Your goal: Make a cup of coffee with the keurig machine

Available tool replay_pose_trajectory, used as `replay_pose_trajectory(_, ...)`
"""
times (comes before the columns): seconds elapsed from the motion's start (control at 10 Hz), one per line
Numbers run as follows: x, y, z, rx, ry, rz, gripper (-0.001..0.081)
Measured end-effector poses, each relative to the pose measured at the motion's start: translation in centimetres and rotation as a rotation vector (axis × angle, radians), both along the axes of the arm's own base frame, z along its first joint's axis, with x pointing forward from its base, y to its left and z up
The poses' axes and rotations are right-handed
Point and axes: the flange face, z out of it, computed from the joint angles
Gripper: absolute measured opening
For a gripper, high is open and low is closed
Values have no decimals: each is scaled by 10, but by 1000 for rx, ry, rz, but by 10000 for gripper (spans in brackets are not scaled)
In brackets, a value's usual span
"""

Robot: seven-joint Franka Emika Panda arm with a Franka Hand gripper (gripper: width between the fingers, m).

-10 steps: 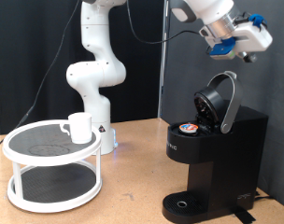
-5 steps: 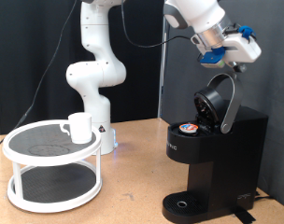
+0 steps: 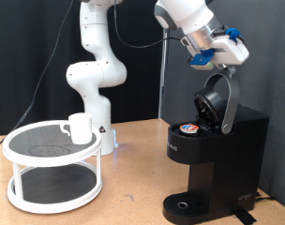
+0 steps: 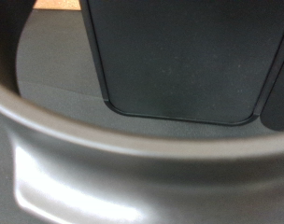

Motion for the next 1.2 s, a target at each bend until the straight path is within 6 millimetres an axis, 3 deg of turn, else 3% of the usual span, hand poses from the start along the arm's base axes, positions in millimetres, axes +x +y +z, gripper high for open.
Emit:
replay_pose_trajectory(0.5,-7,-71,-4,-62,0,-98,0)
replay_pose_trajectory(1.2,-10,-152,-64,-184,88,-187,0)
